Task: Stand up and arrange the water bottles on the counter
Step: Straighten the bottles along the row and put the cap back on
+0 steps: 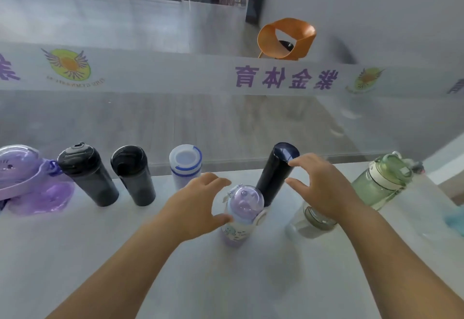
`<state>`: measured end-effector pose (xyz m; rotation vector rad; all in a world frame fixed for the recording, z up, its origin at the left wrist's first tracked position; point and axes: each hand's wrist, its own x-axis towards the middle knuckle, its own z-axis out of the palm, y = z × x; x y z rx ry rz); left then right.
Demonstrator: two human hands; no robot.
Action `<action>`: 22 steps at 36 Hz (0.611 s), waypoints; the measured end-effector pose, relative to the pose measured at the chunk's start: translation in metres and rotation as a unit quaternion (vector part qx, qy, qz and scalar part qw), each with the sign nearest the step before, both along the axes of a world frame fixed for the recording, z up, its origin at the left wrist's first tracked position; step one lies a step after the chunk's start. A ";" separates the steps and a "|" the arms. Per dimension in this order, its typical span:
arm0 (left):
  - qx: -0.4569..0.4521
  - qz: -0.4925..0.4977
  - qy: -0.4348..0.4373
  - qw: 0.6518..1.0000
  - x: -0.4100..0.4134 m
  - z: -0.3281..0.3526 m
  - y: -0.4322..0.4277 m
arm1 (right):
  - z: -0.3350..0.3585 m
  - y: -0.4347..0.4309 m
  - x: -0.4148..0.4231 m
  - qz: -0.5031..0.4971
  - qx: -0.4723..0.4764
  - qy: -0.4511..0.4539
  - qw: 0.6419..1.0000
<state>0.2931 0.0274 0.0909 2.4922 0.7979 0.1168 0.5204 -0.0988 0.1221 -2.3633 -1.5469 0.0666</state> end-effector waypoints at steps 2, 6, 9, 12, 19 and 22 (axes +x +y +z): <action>-0.011 -0.016 -0.007 1.000 0.014 -0.002 -0.007 | 0.000 0.001 0.013 0.017 0.008 -0.004 1.000; -0.013 -0.040 0.016 0.999 0.036 -0.007 -0.017 | -0.002 0.005 0.034 0.047 0.006 -0.012 0.999; 0.010 -0.052 0.048 0.997 0.045 -0.010 -0.020 | -0.004 0.011 0.041 0.055 -0.014 0.002 0.998; 0.013 -0.050 0.055 0.997 0.050 -0.013 -0.020 | -0.007 0.018 0.044 0.060 -0.045 0.030 0.997; 0.040 -0.032 0.107 0.993 0.060 -0.009 -0.019 | -0.015 0.039 0.050 0.073 -0.094 0.047 0.992; 0.057 -0.019 0.114 0.992 0.067 -0.007 -0.022 | -0.019 0.046 0.053 0.072 -0.107 0.059 0.990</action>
